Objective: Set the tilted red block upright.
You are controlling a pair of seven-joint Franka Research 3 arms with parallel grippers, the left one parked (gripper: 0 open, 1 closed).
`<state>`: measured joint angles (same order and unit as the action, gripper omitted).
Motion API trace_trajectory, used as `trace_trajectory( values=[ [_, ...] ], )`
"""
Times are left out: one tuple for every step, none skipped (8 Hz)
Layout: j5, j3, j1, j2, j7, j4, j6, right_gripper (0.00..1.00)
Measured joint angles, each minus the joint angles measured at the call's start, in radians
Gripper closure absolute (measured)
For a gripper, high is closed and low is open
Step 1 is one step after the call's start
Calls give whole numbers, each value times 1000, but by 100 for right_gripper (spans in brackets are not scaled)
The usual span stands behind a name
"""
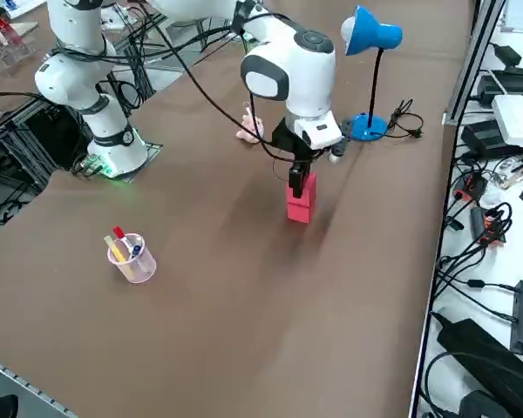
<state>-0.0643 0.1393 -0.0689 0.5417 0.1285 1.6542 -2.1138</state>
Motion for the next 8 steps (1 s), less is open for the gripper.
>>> trace_trajectory(
  values=[
    [0, -1, -1, 0, 0, 0, 0, 31],
    [0, -2, -1, 1, 0, 0, 0, 31],
    [0, -2, -1, 3, 1, 0, 0, 31],
    [0, -2, -1, 5, 2, 0, 0, 31],
    [0, -2, -1, 7, 3, 0, 0, 31],
    [0, -2, -1, 9, 3, 0, 0, 31],
    [0, -2, -1, 11, 3, -1, -1, 31],
    [0, -2, -1, 16, 3, -3, -1, 31]
  ],
)
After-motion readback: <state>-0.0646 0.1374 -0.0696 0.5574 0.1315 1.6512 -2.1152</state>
